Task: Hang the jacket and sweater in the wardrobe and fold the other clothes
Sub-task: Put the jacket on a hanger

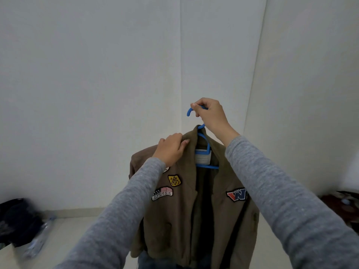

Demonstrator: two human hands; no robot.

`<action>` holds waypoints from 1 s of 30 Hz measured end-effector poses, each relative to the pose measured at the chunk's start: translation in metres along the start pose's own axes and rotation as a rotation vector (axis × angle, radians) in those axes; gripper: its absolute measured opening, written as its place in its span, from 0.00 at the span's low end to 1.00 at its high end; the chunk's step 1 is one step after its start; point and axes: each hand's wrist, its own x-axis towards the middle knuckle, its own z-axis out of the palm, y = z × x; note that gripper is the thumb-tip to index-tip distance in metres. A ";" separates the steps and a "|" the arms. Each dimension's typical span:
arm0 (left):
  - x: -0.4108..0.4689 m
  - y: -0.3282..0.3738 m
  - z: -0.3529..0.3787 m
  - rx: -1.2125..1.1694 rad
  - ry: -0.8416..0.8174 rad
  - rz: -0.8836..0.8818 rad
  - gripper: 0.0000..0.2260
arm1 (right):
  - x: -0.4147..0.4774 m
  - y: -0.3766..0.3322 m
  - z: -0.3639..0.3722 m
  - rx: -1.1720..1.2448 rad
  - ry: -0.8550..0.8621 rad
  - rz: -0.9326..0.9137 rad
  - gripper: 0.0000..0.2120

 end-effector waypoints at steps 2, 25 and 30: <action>0.003 0.006 -0.001 0.010 0.010 -0.016 0.13 | 0.001 -0.001 -0.007 0.019 -0.008 0.013 0.08; 0.011 0.002 -0.044 -0.147 0.634 -0.345 0.13 | -0.058 0.089 0.020 -0.634 0.216 0.031 0.18; 0.006 -0.006 -0.040 -0.173 0.621 -0.390 0.13 | -0.048 0.083 0.020 -0.506 0.104 0.079 0.09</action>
